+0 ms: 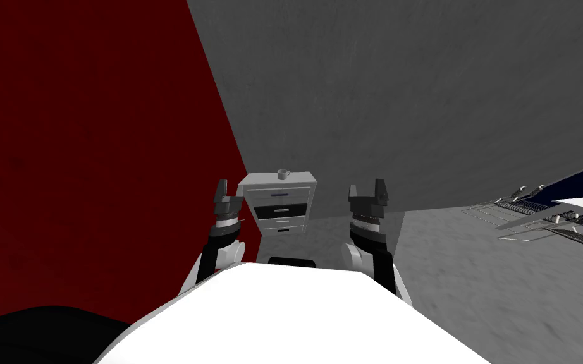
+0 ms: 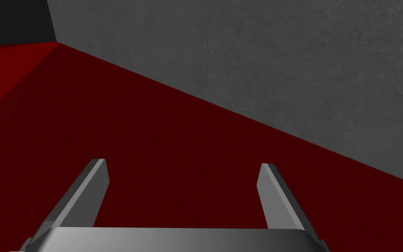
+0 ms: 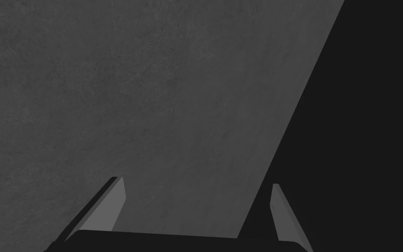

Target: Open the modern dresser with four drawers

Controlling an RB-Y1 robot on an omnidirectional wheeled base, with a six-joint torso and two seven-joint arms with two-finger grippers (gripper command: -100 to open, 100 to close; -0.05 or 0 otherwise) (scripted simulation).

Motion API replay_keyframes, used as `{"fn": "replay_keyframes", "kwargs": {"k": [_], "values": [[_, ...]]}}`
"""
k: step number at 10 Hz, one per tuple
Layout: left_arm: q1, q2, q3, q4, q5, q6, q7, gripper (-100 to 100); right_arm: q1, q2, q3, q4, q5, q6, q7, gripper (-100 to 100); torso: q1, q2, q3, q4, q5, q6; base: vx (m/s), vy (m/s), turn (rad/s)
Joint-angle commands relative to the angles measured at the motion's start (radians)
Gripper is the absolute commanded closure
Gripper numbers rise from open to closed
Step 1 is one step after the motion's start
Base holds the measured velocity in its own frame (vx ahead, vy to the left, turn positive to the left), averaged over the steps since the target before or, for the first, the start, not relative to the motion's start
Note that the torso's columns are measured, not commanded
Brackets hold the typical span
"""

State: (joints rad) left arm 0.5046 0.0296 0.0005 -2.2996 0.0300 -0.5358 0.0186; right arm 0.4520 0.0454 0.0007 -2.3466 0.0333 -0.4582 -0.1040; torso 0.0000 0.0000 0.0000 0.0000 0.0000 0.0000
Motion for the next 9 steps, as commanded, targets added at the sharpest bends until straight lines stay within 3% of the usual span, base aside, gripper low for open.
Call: {"fn": "replay_keyframes", "kwargs": {"k": [1, 9], "values": [[0.0, 0.0, 0.0, 0.0, 0.0, 0.0, 0.0, 0, 0.0, 0.0, 0.0, 0.0, 0.0, 0.0, 0.0, 0, 0.0, 0.04, -0.082, 0.041, 0.0, 0.0, 0.0, 0.0, 0.0], [0.0, 0.0, 0.0, 0.0, 0.0, 0.0, 0.0, 0, 0.0, 0.0, 0.0, 0.0, 0.0, 0.0, 0.0, 0, 0.0, 0.618, -1.234, 0.617, 0.0, 0.0, 0.0, 0.0, 0.0]]}}
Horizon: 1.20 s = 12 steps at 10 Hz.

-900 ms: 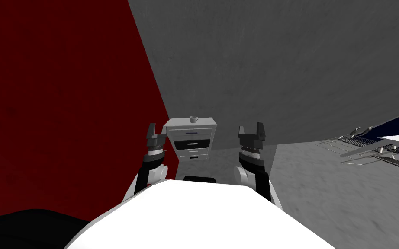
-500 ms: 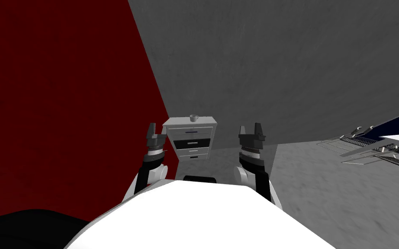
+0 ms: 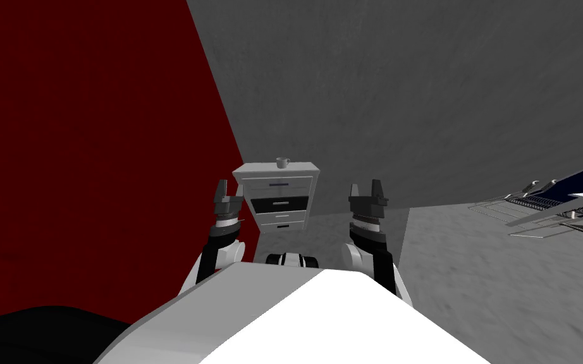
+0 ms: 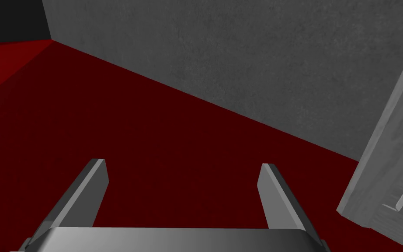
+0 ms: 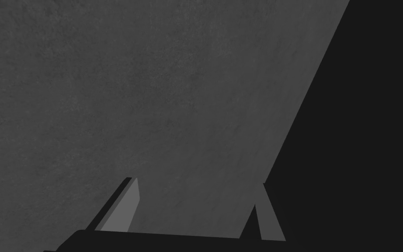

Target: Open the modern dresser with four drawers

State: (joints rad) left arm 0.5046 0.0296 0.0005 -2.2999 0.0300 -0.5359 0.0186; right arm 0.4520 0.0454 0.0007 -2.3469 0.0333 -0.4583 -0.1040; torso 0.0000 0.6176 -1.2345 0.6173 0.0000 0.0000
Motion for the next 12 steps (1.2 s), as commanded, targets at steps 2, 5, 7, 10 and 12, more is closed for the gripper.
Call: {"fn": "replay_keyframes", "kwargs": {"k": [2, 5, 7, 10, 12], "values": [[-0.005, 0.052, 0.001, 0.039, 0.0, -0.013, 0.0, -100, 0.0, 0.0, 0.0, 0.0, 0.0, 0.0, 0.0, 0, 0.0, 0.107, -0.217, 0.107, 0.0, 0.0, 0.028, -0.005, -0.002], [-0.012, 0.08, 0.002, 0.101, -0.001, -0.033, -0.001, -100, 0.0, 0.0, 0.0, 0.0, 0.0, 0.0, 0.0, 0, 0.0, 0.119, -0.242, 0.12, 0.0, 0.0, 0.043, -0.008, -0.003], [-0.019, 0.094, 0.003, 0.153, -0.002, -0.049, -0.002, -100, 0.0, 0.0, 0.0, 0.0, 0.0, 0.0, 0.0, 0, 0.0, 0.12, -0.242, 0.121, 0.0, 0.0, 0.052, -0.015, -0.002], [-0.03, 0.113, 0.005, 0.24, -0.002, -0.076, -0.003, -100, 0.0, 0.0, 0.0, 0.0, 0.0, 0.0, 0.0, 0, 0.0, 0.12, -0.242, 0.121, 0.0, 0.0, 0.056, -0.009, -0.004], [-0.037, 0.126, 0.006, 0.304, -0.003, -0.096, -0.003, -100, 0.0, 0.0, 0.0, 0.0, 0.0, 0.0, 0.0, 0, 0.0, 0.12, -0.242, 0.12, 0.0, 0.0, 0.068, -0.013, -0.004]]}}
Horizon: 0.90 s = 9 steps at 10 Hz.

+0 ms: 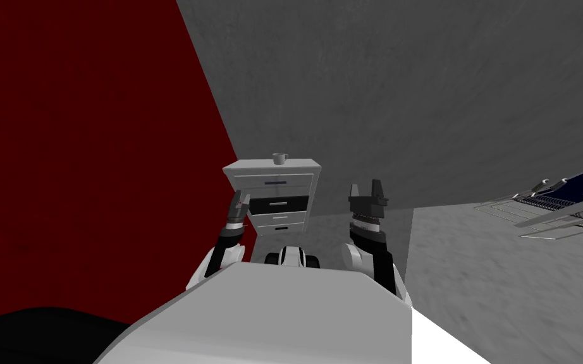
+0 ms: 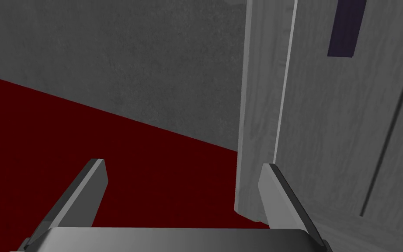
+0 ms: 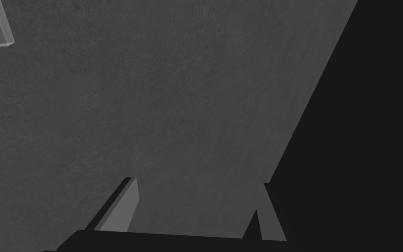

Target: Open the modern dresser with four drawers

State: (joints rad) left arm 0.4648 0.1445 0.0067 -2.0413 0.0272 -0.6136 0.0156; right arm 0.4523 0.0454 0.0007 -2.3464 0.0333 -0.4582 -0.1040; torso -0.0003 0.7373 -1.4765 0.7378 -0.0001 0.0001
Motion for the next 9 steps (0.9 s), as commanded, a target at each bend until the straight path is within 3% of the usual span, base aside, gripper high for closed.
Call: {"fn": "replay_keyframes", "kwargs": {"k": [1, 9], "values": [[-0.001, 0.017, 0.001, 0.071, -0.001, -0.029, 0.0, -100, 0.0, 0.0, 0.0, 0.0, 0.0, 0.0, 0.0, 0, 0.0, 0.001, 0.0, 0.0, 0.0, 0.0, 0.059, -0.011, -0.002], [-0.033, 0.039, 0.006, 0.324, -0.003, -0.11, -0.003, -100, 0.0, 0.0, 0.0, 0.0, 0.0, 0.0, 0.0, 0, 0.001, 0.002, 0.002, 0.001, 0.0, 0.0, 0.065, -0.012, -0.004]]}}
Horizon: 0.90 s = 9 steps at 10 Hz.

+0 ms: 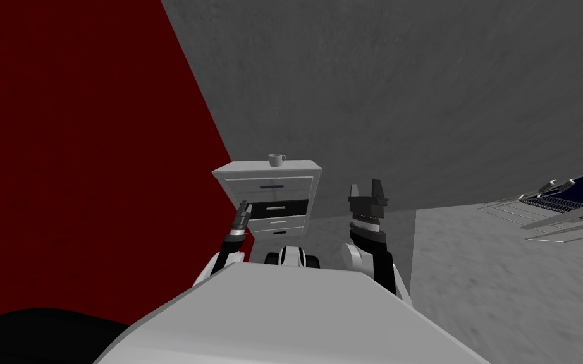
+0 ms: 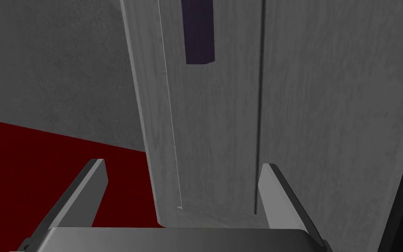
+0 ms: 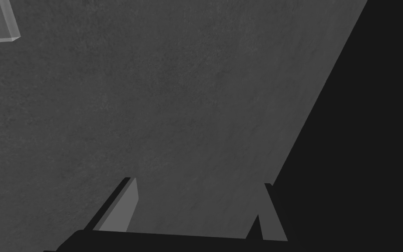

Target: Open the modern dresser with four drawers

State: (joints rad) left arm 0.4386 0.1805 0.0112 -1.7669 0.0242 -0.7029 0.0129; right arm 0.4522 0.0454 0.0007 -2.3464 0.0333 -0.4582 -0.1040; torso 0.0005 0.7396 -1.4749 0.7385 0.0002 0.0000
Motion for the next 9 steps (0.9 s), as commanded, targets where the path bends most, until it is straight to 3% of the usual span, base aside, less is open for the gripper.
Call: {"fn": "replay_keyframes", "kwargs": {"k": [1, 9], "values": [[-0.007, 0.003, 0.002, 0.063, 0.0, -0.021, 0.0, -100, 0.0, 0.0, 0.0, 0.0, 0.0, 0.0, 0.0, 0, 0.0, -0.002, -0.001, 0.0, 0.0, 0.0, 0.049, -0.009, -0.003], [-0.036, -0.005, 0.006, 0.299, -0.003, -0.095, -0.003, -100, 0.0, 0.0, 0.0, 0.0, 0.0, 0.0, 0.0, 0, -0.001, -0.002, -0.002, -0.001, 0.0, 0.0, 0.06, -0.012, -0.003]]}}
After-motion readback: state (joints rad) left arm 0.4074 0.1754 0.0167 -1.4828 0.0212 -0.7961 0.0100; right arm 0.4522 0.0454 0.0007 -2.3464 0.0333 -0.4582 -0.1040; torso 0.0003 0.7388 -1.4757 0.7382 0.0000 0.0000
